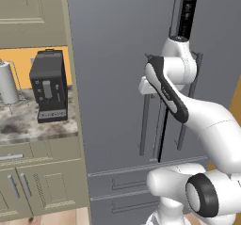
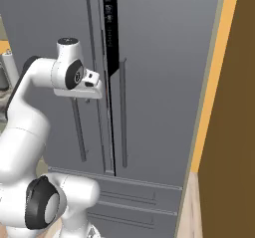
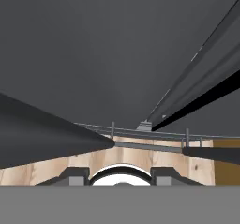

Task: Open the fridge, remove the apple, tomato, and steak, and place them on any counter.

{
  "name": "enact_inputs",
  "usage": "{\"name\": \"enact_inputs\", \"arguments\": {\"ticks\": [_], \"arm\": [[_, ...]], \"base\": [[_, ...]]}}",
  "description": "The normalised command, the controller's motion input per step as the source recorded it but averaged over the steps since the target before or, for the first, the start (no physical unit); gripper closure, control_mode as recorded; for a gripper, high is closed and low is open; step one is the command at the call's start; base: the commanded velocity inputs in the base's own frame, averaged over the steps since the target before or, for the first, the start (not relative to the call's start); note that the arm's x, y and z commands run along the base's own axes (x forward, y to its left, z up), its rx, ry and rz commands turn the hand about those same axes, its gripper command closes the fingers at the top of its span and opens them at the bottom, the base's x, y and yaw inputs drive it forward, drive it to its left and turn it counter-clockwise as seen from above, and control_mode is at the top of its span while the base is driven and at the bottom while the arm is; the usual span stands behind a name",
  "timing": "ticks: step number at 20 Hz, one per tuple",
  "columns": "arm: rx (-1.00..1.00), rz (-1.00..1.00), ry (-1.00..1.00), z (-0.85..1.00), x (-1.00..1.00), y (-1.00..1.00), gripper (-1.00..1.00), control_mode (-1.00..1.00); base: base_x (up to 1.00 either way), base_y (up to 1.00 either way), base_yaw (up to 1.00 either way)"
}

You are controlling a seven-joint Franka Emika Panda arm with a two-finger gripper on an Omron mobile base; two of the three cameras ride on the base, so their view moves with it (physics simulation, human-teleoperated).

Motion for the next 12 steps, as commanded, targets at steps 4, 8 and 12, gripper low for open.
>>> {"name": "enact_inputs", "arguments": {"ticks": [4,8,12], "arm": [[0.00,0.00,0.00,0.00,0.00,0.00,-1.00,1.00],[0.00,0.00,0.00,0.00,0.00,0.00,-1.00,1.00],[0.00,0.00,0.00,0.00,0.00,0.00,-1.00,1.00]], "base": [[-0.15,-0.04,0.00],[-0.45,-0.38,0.00],[-0.38,-0.35,0.00]]}}
